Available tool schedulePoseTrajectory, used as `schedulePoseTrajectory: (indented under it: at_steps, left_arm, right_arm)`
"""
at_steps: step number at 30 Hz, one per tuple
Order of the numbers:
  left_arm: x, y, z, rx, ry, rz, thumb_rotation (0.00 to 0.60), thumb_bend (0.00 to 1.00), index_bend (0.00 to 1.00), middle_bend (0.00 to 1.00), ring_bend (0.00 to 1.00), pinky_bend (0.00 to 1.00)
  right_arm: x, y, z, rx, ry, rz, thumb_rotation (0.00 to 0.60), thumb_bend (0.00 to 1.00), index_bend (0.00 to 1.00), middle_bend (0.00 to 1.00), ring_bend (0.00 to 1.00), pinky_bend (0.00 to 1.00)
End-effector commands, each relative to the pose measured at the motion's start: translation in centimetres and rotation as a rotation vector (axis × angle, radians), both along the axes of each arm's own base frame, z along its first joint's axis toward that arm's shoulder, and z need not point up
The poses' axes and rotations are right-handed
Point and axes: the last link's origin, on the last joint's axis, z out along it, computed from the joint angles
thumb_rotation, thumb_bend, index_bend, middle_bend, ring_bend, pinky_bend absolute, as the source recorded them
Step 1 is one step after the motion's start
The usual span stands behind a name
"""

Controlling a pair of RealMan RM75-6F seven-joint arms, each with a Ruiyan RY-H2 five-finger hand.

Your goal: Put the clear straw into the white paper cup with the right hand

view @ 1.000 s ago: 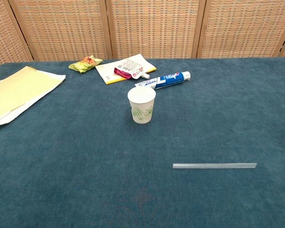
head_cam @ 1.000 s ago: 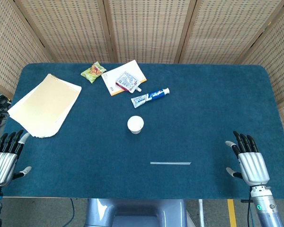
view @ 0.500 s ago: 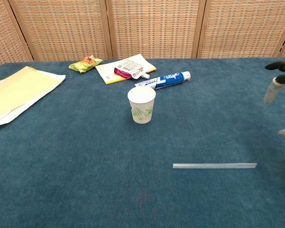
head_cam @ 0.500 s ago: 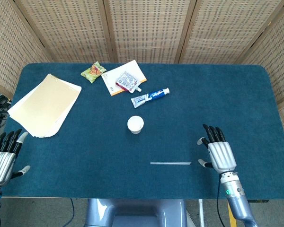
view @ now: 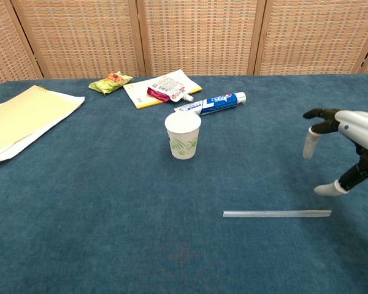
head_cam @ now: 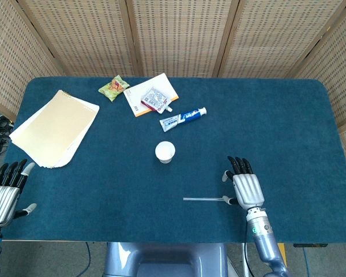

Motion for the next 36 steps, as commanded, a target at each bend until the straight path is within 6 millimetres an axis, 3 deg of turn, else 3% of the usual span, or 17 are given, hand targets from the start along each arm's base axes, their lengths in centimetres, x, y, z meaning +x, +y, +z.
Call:
schedulePoseTrajectory:
  at_steps: [1, 36]
  left_arm:
    - [0.0, 0.0, 0.0, -0.001, 0.001, 0.000, 0.600, 0.08, 0.00, 0.00, 0.00, 0.00]
    - [-0.2, 0.1, 0.4, 0.014, -0.009, 0.010, 0.600, 0.08, 0.00, 0.00, 0.00, 0.00]
  right_arm:
    - [-0.2, 0.1, -0.9, 0.022, 0.001, -0.024, 0.600, 0.25, 0.50, 0.15, 0.00, 0.00]
    - [1.9, 0.7, -5.3, 0.079, -0.080, -0.071, 0.600, 0.27, 0.52, 0.17, 0.00, 0.00]
